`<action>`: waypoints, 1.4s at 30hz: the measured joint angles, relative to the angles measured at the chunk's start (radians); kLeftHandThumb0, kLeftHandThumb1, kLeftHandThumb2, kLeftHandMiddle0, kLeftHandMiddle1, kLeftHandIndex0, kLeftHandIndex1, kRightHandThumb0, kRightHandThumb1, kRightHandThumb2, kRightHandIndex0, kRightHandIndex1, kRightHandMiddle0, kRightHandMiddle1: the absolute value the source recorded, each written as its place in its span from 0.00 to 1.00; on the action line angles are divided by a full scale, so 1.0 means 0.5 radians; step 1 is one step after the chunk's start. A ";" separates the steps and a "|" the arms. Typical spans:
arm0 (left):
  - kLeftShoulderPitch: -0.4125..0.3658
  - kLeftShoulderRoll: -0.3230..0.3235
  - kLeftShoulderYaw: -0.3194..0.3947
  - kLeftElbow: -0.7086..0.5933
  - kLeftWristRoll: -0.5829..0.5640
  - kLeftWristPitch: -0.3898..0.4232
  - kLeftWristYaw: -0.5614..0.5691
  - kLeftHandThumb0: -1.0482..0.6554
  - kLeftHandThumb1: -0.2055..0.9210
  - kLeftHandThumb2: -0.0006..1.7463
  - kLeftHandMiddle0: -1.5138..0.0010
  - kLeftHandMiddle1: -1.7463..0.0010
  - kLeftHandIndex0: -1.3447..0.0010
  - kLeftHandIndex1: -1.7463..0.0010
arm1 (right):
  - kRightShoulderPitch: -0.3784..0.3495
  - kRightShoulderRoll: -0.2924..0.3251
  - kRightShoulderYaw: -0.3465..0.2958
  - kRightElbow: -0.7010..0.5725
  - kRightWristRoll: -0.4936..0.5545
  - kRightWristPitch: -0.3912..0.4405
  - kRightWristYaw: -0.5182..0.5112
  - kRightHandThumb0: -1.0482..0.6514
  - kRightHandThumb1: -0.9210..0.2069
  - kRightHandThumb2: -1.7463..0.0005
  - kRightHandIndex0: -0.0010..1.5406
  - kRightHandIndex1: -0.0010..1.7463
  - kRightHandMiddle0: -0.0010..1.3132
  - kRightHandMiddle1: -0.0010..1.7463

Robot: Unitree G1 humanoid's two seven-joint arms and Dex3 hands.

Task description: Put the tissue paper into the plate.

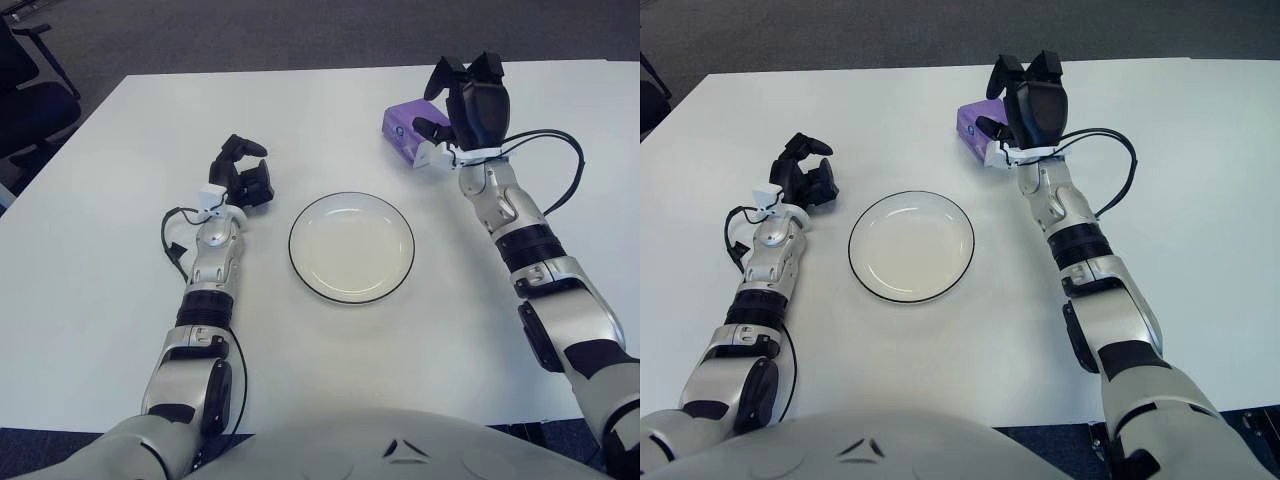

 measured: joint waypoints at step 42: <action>0.004 0.000 -0.005 -0.029 -0.001 -0.001 0.000 0.34 0.51 0.72 0.16 0.00 0.57 0.00 | -0.439 -0.032 0.133 0.908 0.159 -0.144 0.597 0.00 0.00 0.38 0.00 0.00 0.00 0.17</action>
